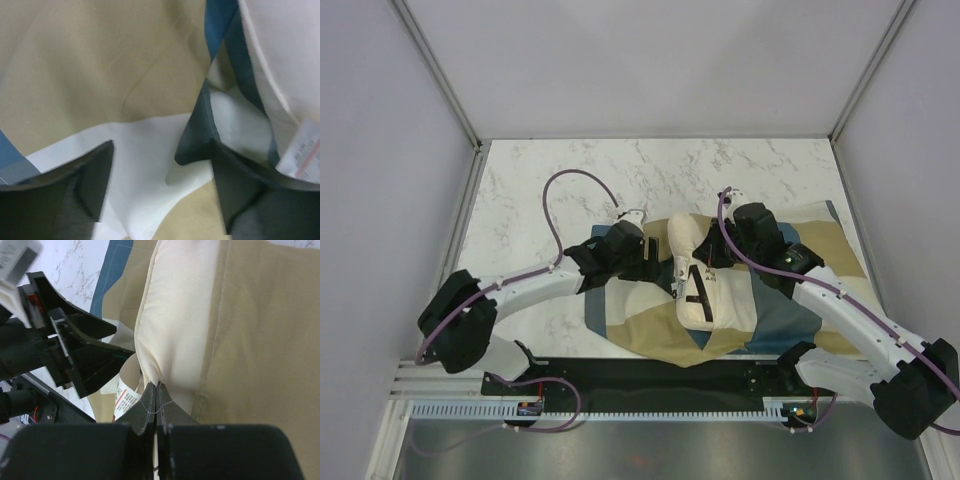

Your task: Put the pillow into the pillowcase

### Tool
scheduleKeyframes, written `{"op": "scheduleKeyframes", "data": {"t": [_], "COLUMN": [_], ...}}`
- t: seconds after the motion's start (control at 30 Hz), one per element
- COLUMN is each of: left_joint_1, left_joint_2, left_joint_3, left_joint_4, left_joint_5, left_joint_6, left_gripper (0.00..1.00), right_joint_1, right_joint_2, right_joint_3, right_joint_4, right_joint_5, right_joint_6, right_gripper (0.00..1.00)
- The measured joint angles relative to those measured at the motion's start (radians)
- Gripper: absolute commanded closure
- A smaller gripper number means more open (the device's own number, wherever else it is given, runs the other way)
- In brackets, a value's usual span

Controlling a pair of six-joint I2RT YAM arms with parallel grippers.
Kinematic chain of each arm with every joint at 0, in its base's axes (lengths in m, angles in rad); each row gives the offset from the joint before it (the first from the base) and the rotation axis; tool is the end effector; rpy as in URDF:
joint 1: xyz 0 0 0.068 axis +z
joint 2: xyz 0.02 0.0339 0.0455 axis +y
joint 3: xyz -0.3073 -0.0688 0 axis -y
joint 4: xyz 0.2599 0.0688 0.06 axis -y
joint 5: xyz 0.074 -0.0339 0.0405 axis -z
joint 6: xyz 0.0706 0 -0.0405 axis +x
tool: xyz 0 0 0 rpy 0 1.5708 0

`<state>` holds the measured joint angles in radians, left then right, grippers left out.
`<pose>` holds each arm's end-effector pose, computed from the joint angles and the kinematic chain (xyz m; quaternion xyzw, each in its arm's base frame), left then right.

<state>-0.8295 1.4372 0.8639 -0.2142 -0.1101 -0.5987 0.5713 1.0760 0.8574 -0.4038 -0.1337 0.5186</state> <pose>0.2297 -0.2394 0.2253 0.0854 0.9192 -0.2112 0.3213 0.2118 0.1473 0.3022 -0.0539 0.8866 0.2870 0.3588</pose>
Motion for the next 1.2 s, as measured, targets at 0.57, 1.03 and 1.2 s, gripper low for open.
{"op": "scheduleKeyframes", "data": {"t": [0.57,1.03,1.2], "left_joint_1": [0.059,0.071,0.077], "left_joint_2": [-0.104,-0.246,-0.27], "left_joint_3": [0.147,0.18,0.18], "left_joint_4": [-0.201,-0.317,-0.339], "left_joint_5": [-0.127,0.09,0.118], "left_joint_6": [0.047,0.046,0.045], "left_gripper": [0.98,0.98,0.98], "right_joint_1": [0.002,0.077,0.163], "right_joint_2": [0.035,0.339,0.407], "right_joint_3": [-0.052,-0.054,0.0], "right_joint_4": [0.008,0.173,0.201], "right_joint_5": [-0.039,-0.053,0.06], "right_joint_6": [-0.038,-0.029,-0.009], "right_gripper": [1.0,1.0,1.0]}}
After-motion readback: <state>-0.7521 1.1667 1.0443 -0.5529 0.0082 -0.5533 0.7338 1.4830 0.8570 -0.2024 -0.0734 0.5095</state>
